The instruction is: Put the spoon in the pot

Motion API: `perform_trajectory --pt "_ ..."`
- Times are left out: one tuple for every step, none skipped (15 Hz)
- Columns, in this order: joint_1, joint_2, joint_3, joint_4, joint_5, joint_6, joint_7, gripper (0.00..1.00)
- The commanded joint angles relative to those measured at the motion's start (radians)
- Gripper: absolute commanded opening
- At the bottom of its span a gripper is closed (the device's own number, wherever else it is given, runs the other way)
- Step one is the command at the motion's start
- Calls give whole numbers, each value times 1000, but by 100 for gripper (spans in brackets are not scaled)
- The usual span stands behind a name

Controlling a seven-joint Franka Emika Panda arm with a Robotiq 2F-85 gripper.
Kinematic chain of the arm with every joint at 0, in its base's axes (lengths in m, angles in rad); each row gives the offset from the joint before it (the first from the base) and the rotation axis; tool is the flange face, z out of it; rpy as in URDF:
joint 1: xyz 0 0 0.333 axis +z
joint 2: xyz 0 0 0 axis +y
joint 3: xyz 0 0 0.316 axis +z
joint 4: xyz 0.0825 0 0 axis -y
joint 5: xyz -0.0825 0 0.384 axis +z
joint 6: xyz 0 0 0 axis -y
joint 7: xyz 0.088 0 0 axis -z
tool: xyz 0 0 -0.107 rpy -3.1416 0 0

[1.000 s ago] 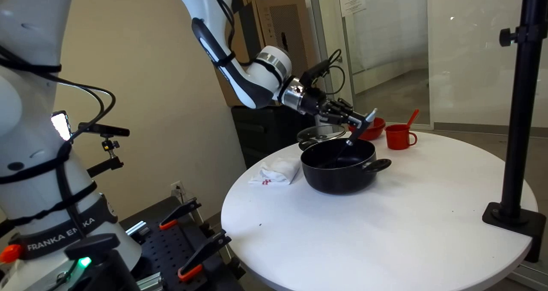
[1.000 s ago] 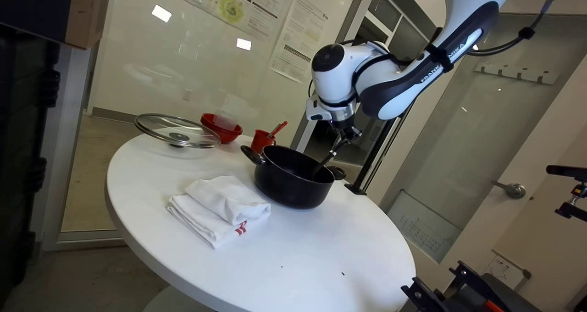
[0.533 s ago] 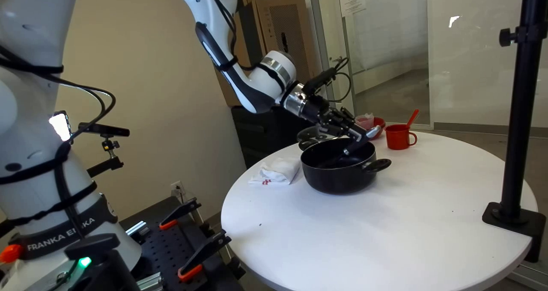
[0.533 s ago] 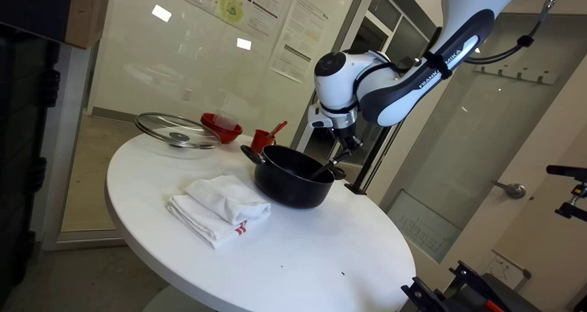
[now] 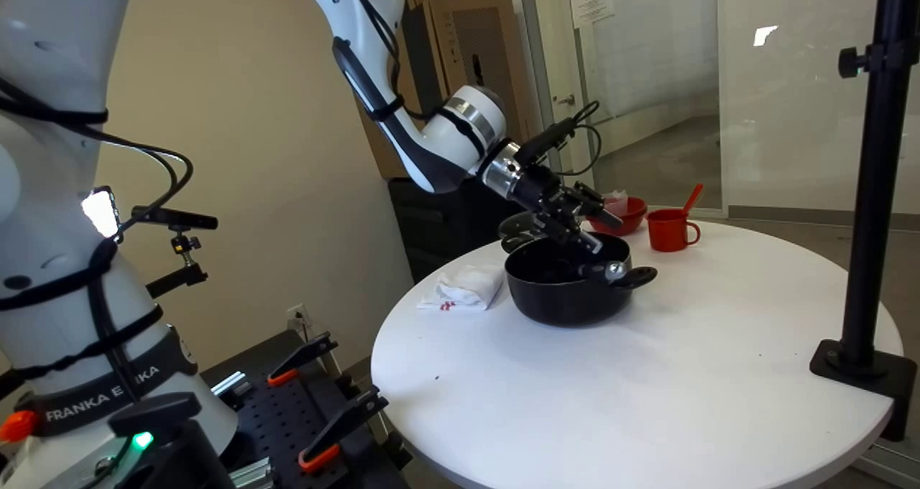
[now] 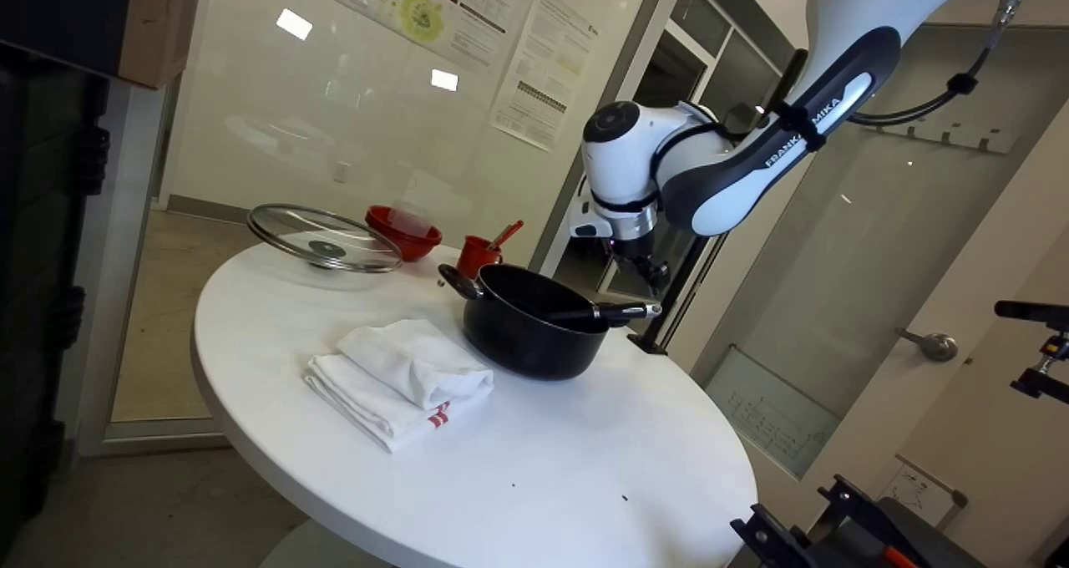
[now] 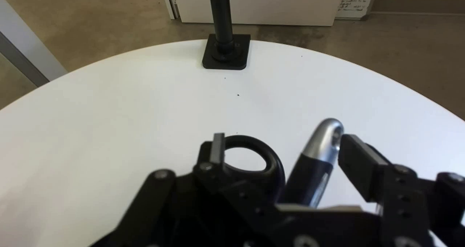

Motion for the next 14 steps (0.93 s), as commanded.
perform_trajectory --pt "-16 -20 5 -9 21 30 -18 100" --pt "-18 -38 8 -20 20 43 -16 100" --pt "-19 -54 9 -29 20 56 -16 100" --pt "-20 -79 12 -44 15 77 -14 100" --pt "-21 -103 13 -57 13 101 -14 100" --pt "-23 -125 15 -66 14 125 -15 100" --pt "-28 -154 17 -79 20 160 -24 100" --pt "-30 -179 18 -90 23 192 -30 100" --pt "-36 -211 19 -104 25 234 -39 100" --pt "-36 -241 16 -117 17 269 -44 100" --pt "-39 -273 16 -134 7 321 -63 100" --pt "-44 -300 14 -148 4 377 -84 100" --pt "-52 -329 16 -166 16 449 -110 100" --pt "-58 -352 15 -181 32 511 -141 100"
